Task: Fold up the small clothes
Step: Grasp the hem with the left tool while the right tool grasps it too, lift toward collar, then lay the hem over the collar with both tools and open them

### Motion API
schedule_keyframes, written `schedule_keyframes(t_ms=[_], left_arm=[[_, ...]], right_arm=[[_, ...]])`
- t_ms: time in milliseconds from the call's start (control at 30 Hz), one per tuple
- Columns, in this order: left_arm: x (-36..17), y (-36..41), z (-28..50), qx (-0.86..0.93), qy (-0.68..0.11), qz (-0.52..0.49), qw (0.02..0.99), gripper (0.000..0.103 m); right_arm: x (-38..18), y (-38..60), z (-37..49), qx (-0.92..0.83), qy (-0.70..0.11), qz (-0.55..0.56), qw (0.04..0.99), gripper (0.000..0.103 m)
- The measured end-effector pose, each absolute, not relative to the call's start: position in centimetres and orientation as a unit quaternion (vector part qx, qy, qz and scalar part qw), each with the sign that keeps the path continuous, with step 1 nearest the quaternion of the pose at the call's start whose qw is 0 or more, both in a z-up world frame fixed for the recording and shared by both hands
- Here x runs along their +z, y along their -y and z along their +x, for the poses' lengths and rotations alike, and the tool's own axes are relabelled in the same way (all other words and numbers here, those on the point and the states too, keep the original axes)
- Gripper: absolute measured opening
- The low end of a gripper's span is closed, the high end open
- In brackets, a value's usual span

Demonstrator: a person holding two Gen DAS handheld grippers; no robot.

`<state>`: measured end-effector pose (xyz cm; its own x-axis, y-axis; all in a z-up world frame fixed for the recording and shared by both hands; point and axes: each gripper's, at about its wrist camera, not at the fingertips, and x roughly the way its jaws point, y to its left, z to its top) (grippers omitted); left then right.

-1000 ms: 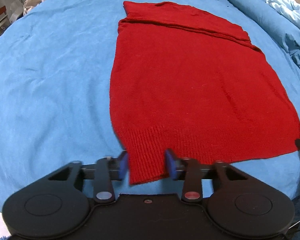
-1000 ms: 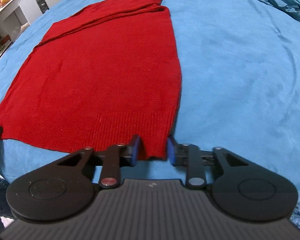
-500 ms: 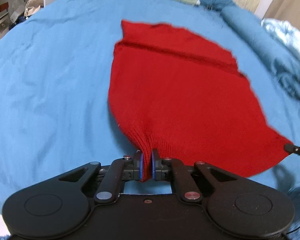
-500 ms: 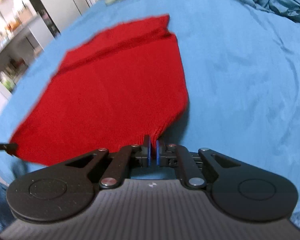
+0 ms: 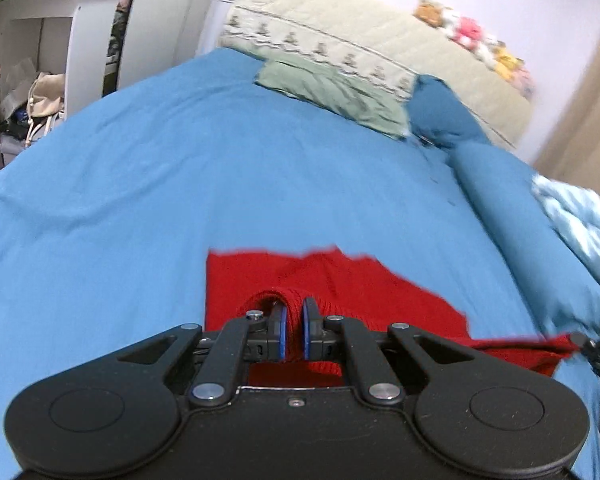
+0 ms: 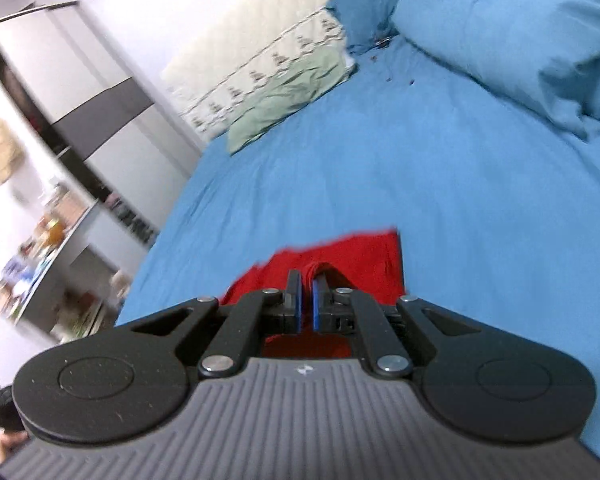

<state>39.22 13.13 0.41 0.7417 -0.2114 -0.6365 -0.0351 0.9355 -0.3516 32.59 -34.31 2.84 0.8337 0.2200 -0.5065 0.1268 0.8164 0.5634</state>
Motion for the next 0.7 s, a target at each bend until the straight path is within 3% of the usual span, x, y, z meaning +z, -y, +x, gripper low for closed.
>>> schedule_keyframes(t_ms=[267,500,567,600,667,700], left_arm=[[-7.7,-13.5,48.9,0.011,-0.389,-0.213,0.896,0.008],[-9.0,-13.4,52.5,0.026,-0.39,-0.198,0.899,0.011],[-9.0,-13.4,53.1,0.035,-0.389,-0.208,0.897,0.022],[-8.7,-13.7,52.5,0.04,-0.38,-0.212,0.899,0.035],[-8.0,-13.5,51.3,0.034,-0.356,-0.192,0.914,0.051],[-7.5,-13.2,50.1,0.026,-0.344,-0.161,0.924,0.052]], right_arm=[[-5.3,33.9,46.1,-0.024,-0.331,0.288,0.898,0.02],[-8.0,34.4,50.4,-0.031,-0.321,0.291,0.901,0.02],[-8.4,34.2,51.3,-0.026,-0.323,0.286,0.902,0.031],[-8.5,34.2,51.4,-0.029,-0.322,0.287,0.902,0.039],[-7.9,33.8,50.7,-0.032,-0.31,0.277,0.909,0.092],[-7.5,33.4,49.8,-0.032,-0.295,0.261,0.919,0.097]])
